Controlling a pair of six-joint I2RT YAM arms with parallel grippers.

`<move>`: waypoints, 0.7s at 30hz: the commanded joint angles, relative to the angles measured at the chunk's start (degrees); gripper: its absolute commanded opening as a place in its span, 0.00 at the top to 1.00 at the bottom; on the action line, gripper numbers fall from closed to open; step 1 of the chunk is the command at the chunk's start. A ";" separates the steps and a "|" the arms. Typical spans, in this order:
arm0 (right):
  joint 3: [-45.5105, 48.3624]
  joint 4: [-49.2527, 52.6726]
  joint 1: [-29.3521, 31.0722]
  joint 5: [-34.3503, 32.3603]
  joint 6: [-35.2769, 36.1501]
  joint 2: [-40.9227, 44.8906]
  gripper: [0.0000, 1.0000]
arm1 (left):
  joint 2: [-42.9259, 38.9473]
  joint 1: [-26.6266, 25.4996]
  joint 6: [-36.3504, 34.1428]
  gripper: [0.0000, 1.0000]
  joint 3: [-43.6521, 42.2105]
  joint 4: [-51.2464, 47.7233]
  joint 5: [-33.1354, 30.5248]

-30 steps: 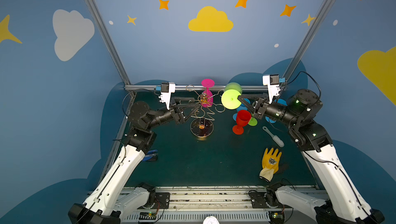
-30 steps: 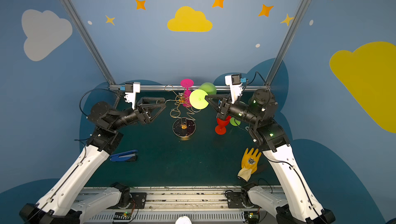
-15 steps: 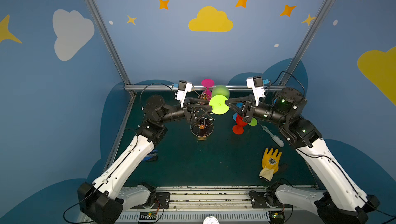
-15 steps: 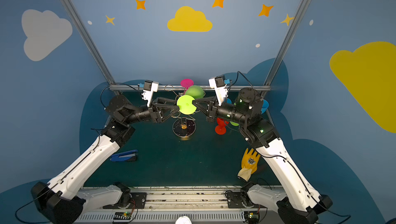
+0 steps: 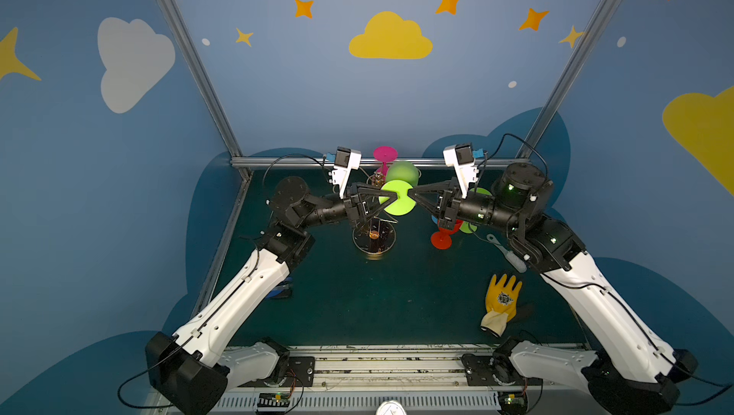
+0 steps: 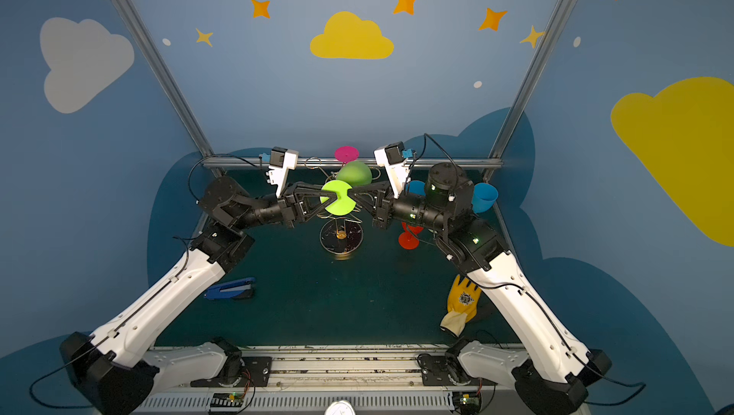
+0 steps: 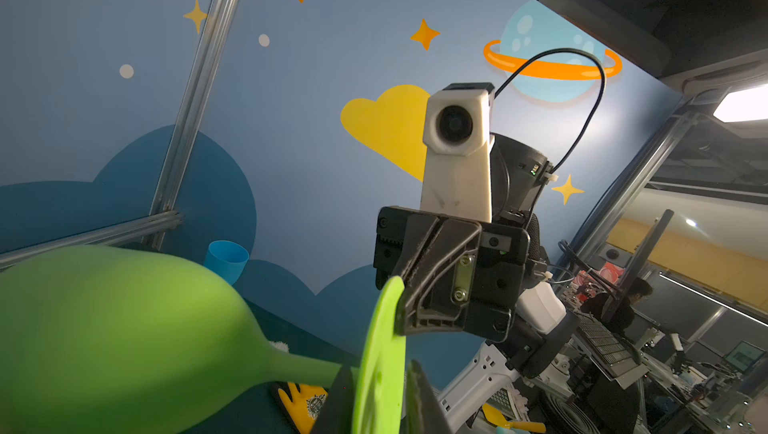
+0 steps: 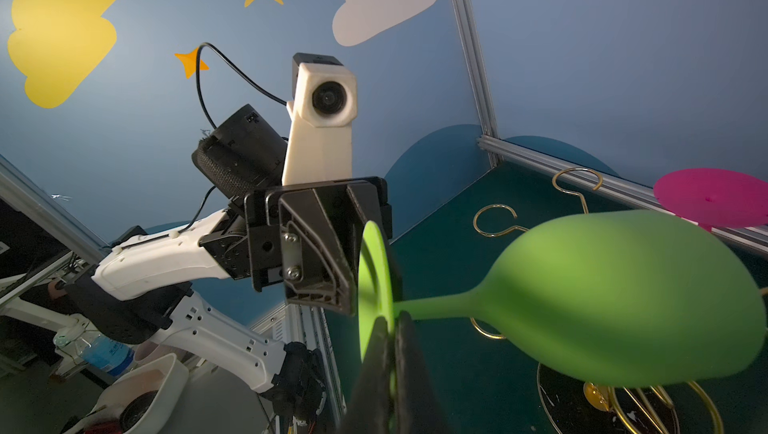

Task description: Take the wine glass off the wine glass rack

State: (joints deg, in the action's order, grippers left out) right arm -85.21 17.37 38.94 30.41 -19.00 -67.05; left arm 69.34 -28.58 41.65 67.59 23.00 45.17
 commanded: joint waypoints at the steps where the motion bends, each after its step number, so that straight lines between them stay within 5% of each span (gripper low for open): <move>1: -1.83 -0.32 0.61 -1.00 1.07 0.21 1.00 | -0.60 -0.21 1.74 0.88 -0.53 3.77 -1.23; 5: -2.32 0.63 0.70 -2.29 1.26 0.84 1.00 | -1.37 -0.16 4.80 0.97 -0.45 4.61 -3.52; 14: 2.55 0.18 0.36 -12.65 8.33 9.18 0.32 | -3.83 1.49 18.05 0.97 0.89 3.29 -9.57; 21: 7.03 -1.54 0.09 -14.57 19.15 11.15 0.20 | -3.07 1.95 27.44 0.97 1.44 8.06 -9.04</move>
State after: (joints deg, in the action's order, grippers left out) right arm -80.47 17.72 39.11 17.89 -6.17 -54.98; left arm 66.39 -26.89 63.75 67.29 27.07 36.40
